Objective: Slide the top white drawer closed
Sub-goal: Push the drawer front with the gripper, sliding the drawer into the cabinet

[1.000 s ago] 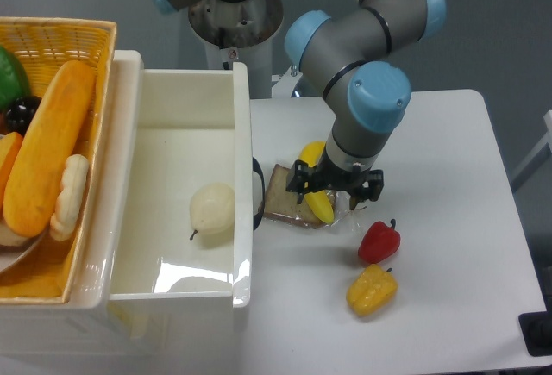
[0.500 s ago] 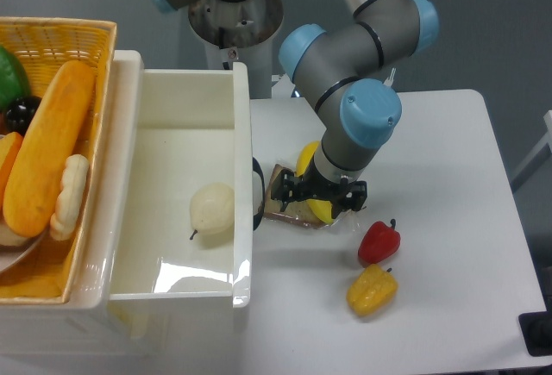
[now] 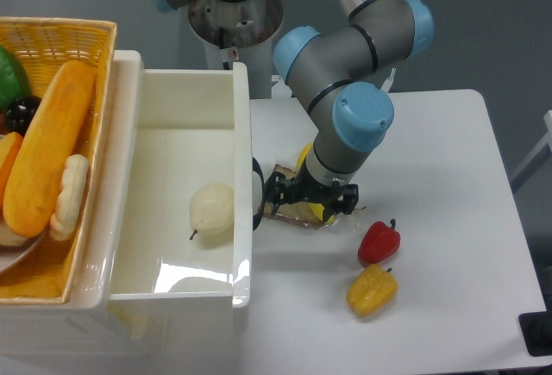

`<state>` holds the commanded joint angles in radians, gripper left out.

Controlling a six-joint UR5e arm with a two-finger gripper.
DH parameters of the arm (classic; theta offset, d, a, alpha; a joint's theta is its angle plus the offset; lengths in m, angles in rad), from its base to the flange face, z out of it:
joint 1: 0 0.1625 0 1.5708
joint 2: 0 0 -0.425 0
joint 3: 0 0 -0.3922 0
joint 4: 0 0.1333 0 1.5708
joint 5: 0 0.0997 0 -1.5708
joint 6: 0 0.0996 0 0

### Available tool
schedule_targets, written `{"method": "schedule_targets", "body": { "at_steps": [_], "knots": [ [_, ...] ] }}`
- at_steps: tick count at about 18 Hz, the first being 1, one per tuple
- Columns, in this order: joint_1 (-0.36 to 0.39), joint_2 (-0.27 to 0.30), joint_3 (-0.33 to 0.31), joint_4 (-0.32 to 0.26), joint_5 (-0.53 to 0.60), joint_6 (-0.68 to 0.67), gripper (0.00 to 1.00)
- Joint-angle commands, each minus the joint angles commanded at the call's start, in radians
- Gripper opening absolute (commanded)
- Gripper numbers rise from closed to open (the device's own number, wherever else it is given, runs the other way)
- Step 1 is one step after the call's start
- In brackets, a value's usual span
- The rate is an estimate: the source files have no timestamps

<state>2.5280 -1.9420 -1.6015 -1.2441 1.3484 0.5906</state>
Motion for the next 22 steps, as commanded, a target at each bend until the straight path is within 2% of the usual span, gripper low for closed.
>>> {"method": "schedule_targets", "body": {
  "at_steps": [13,22],
  "knots": [
    [-0.026,0.017,0.003,-0.020,-0.028,0.002,1.00],
    [-0.078,0.029,0.009,-0.018,-0.026,0.003,1.00]
  ]
}}
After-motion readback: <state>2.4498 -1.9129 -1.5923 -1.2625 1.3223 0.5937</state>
